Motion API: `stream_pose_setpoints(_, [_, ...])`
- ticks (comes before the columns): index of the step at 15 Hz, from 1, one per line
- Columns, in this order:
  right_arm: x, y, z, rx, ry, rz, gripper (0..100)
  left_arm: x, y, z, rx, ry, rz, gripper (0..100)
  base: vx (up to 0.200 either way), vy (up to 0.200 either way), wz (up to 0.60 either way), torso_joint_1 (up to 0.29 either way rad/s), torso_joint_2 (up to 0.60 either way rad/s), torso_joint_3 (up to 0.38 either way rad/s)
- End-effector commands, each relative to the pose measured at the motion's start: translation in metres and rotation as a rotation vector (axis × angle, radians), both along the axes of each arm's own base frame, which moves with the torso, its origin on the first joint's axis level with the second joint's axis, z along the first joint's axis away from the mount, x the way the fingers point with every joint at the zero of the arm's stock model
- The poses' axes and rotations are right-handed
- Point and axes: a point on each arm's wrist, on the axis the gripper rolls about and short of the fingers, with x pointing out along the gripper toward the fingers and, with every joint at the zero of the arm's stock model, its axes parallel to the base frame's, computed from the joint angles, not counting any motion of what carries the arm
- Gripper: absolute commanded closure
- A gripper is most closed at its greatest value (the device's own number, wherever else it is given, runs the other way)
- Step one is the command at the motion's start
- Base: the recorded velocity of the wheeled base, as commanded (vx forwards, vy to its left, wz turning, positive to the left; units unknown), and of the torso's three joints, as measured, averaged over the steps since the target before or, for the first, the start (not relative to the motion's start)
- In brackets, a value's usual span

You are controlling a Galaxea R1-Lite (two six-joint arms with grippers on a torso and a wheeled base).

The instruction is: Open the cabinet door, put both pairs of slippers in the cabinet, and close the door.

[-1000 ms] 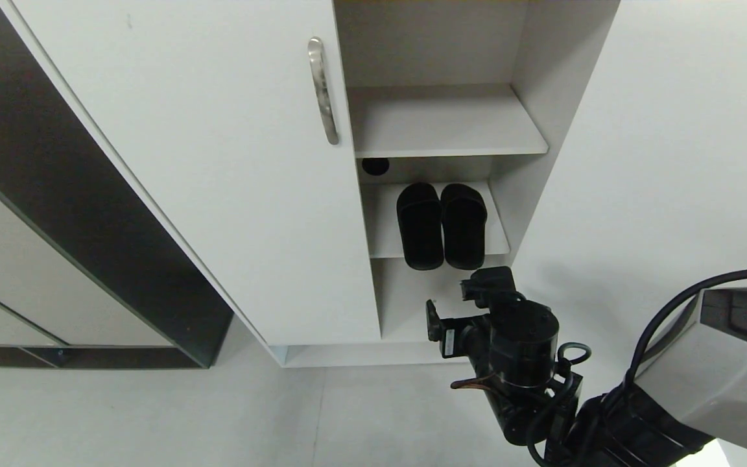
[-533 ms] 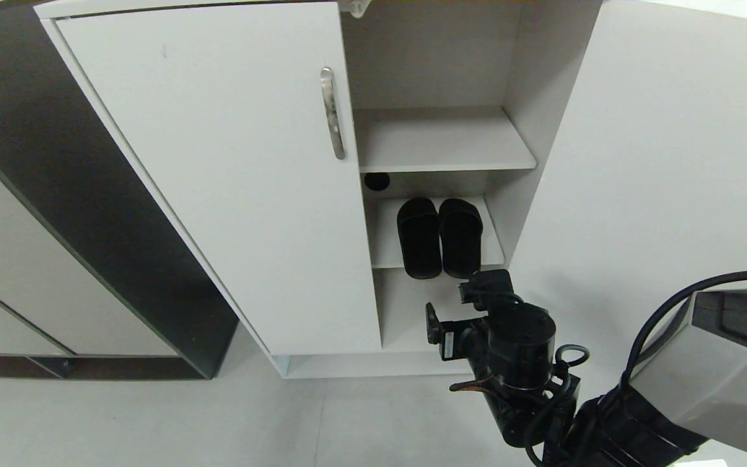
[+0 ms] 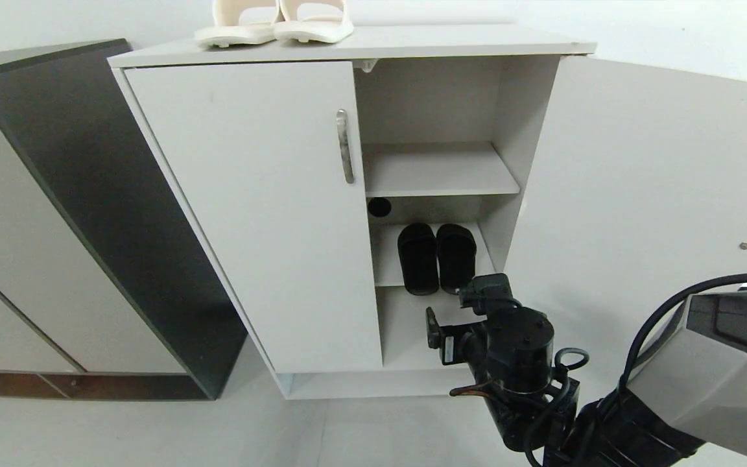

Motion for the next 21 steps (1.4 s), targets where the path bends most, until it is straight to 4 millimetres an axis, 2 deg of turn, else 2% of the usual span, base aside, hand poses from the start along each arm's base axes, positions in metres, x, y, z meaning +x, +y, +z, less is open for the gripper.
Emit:
stream_pose_setpoints(1, [0.000, 0.000, -0.002, -0.005, 0.004, 0.000, 0, 0.000, 0.000, 0.000, 0.000, 0.001, 0.000, 100, 0.000, 0.000, 0.00, 0.002, 0.00, 0.203])
stream_pose_setpoints(10, [-0.003, -0.003, -0.013, -0.022, -0.002, 0.041, 0, 0.000, 0.000, 0.000, -0.001, 0.001, 0.000, 100, 0.000, 0.000, 0.00, 0.003, 0.00, 0.191])
stream_pose_setpoints(17, [-0.004, -0.003, -0.015, -0.028, 0.003, 0.041, 0, 0.000, 0.000, 0.000, -0.004, 0.002, 0.002, 100, 0.000, 0.000, 0.00, 0.001, 0.00, 0.009])
stream_pose_setpoints(21, [-0.005, -0.005, -0.018, -0.034, 0.011, 0.043, 0, 0.000, 0.000, 0.000, -0.003, 0.002, 0.000, 100, 0.000, 0.200, 0.00, 0.000, 0.00, 0.004])
